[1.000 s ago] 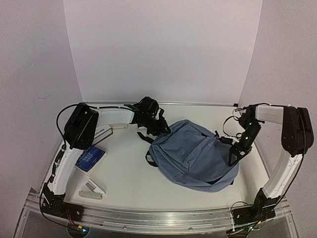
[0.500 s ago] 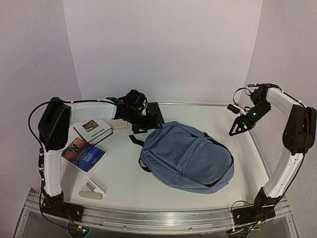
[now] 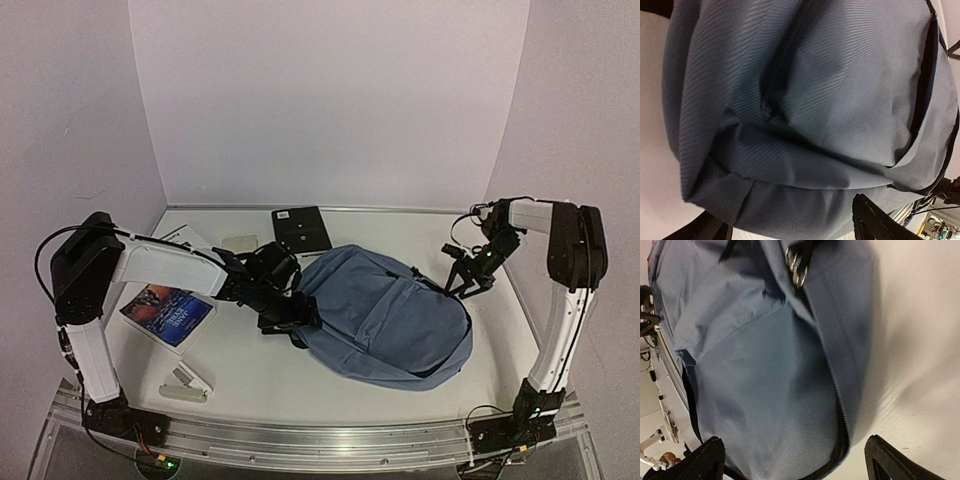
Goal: Pack the student bag
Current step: Adjust the student bag at the center of the board.
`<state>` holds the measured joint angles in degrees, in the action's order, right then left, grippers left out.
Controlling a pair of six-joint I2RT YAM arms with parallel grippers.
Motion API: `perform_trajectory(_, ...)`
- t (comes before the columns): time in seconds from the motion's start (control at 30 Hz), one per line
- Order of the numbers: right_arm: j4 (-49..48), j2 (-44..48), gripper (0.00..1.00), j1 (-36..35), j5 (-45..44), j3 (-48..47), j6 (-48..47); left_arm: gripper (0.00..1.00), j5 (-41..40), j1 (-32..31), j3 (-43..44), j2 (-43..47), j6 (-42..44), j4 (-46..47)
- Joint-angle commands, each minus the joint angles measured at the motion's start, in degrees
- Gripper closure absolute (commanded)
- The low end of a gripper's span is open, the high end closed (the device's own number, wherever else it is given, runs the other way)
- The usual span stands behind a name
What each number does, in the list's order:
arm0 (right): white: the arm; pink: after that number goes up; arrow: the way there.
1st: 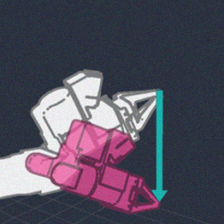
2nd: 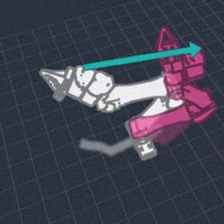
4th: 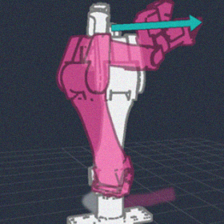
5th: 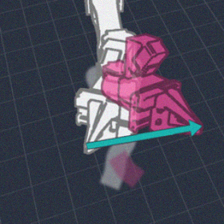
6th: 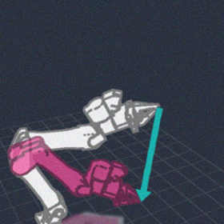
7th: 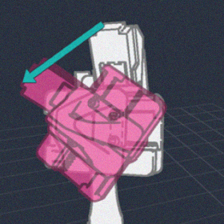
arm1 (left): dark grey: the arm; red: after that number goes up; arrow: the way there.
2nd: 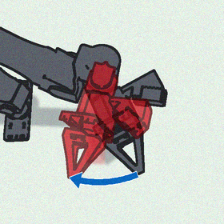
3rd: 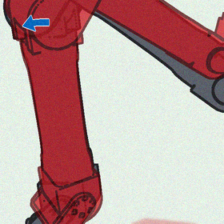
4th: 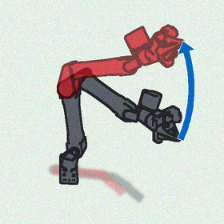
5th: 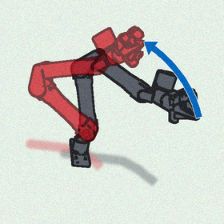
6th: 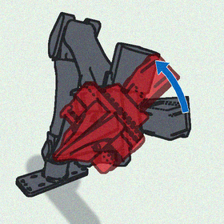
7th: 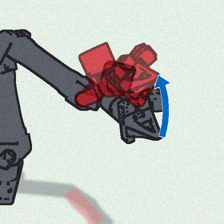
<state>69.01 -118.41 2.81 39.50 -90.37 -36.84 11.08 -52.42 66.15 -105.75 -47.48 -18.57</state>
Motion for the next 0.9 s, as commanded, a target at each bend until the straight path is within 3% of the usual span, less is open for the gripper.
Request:
perform_trajectory(0.0,0.9,2.4,0.04,-1.9,-0.9,8.1,-3.8,0.21,1.5,0.6,3.3,-3.2,-1.0,6.0)
perform_trajectory(0.27,3.6,12.1,0.05,-3.1,-4.8,20.4,-11.3,0.28,5.7,2.2,22.1,-18.4,4.7,4.3)
perform_trajectory(0.57,4.9,19.3,0.04,-17.2,-3.5,27.6,-12.2,0.23,10.6,3.9,48.6,-31.7,11.3,-2.7)
perform_trajectory(0.73,2.3,17.6,0.02,-23.5,1.3,22.5,-6.8,0.15,14.7,6.5,51.0,-32.3,9.9,-0.2)
perform_trajectory(0.87,3.9,17.2,0.02,-25.2,7.9,17.0,-5.2,0.09,11.3,7.9,48.3,-26.7,11.6,-1.9)
